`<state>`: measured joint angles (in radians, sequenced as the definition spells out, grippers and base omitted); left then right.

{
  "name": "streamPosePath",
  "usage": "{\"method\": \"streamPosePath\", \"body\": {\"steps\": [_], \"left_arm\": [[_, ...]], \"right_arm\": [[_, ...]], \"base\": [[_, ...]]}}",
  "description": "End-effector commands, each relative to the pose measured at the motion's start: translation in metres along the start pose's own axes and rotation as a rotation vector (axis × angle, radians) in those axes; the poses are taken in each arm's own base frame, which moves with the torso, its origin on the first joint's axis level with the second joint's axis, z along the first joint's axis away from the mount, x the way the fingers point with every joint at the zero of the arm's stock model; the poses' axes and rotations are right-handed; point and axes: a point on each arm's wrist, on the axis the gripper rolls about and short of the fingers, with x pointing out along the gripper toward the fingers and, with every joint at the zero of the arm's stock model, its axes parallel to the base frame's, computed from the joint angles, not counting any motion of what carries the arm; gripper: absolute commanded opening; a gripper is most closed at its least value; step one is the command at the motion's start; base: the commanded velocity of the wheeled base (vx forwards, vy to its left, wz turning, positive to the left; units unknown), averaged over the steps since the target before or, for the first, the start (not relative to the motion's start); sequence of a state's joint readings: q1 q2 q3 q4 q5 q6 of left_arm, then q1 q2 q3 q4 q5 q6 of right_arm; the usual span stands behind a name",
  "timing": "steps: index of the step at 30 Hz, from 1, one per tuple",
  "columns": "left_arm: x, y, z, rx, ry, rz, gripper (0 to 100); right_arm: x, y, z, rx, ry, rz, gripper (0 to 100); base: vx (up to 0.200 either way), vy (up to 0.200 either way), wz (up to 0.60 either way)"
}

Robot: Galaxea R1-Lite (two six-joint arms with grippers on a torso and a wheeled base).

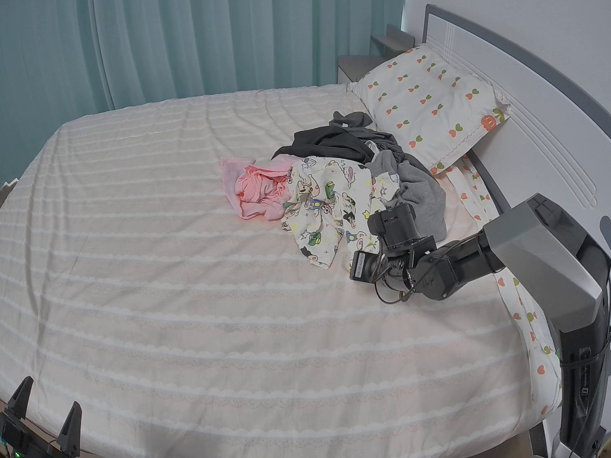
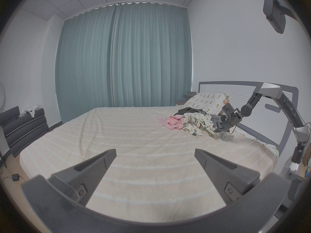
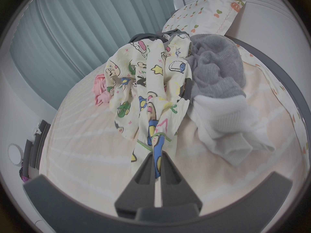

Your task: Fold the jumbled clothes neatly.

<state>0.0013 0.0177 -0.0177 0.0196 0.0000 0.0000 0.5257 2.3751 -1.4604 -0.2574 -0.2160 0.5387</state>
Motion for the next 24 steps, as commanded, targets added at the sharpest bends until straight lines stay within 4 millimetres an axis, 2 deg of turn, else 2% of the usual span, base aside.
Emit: {"method": "streamPosePath", "body": {"steps": [1,5,6,11,12,13,19,21,22,23,24], "left_arm": [[0.000,0.000,-0.004,0.000,-0.001,0.000,100],[0.000,0.000,-0.004,0.000,-0.001,0.000,100],[0.000,0.000,-0.004,0.000,-0.001,0.000,100],[0.000,0.000,-0.004,0.000,-0.001,0.000,100],[0.000,0.000,-0.004,0.000,-0.001,0.000,100],[0.000,0.000,-0.004,0.000,-0.001,0.000,100],[0.000,0.000,-0.004,0.000,-0.001,0.000,100],[0.000,0.000,-0.004,0.000,-0.001,0.000,100],[0.000,0.000,-0.004,0.000,-0.001,0.000,100],[0.000,0.000,-0.004,0.000,-0.001,0.000,100],[0.000,0.000,-0.004,0.000,-0.001,0.000,100]], "right_arm": [[-0.043,0.001,-0.011,-0.014,0.006,0.061,0],[-0.059,-0.003,-0.026,-0.026,0.017,0.074,0],[-0.071,-0.008,-0.036,-0.033,0.028,0.095,0],[-0.105,-0.019,-0.062,-0.056,0.056,0.144,0],[-0.120,-0.023,-0.071,-0.066,0.057,0.163,0],[-0.124,-0.023,-0.074,-0.070,0.055,0.171,0],[-0.186,-0.026,-0.106,-0.129,0.050,0.295,0],[-0.200,-0.027,-0.115,-0.150,0.056,0.321,0],[-0.200,-0.027,-0.115,-0.150,0.056,0.321,0],[-0.218,-0.030,-0.124,-0.177,0.070,0.356,0],[-0.224,-0.032,-0.127,-0.184,0.076,0.367,0]], "base": [[0.000,0.000,0.00],[0.000,0.000,0.00],[0.000,0.000,0.00],[0.000,0.000,0.00],[0.000,0.000,0.00],[0.000,0.000,0.00],[0.000,0.000,0.00],[0.000,0.000,0.00],[0.000,0.000,0.00],[0.000,0.000,0.00],[0.000,0.000,0.00]]}}
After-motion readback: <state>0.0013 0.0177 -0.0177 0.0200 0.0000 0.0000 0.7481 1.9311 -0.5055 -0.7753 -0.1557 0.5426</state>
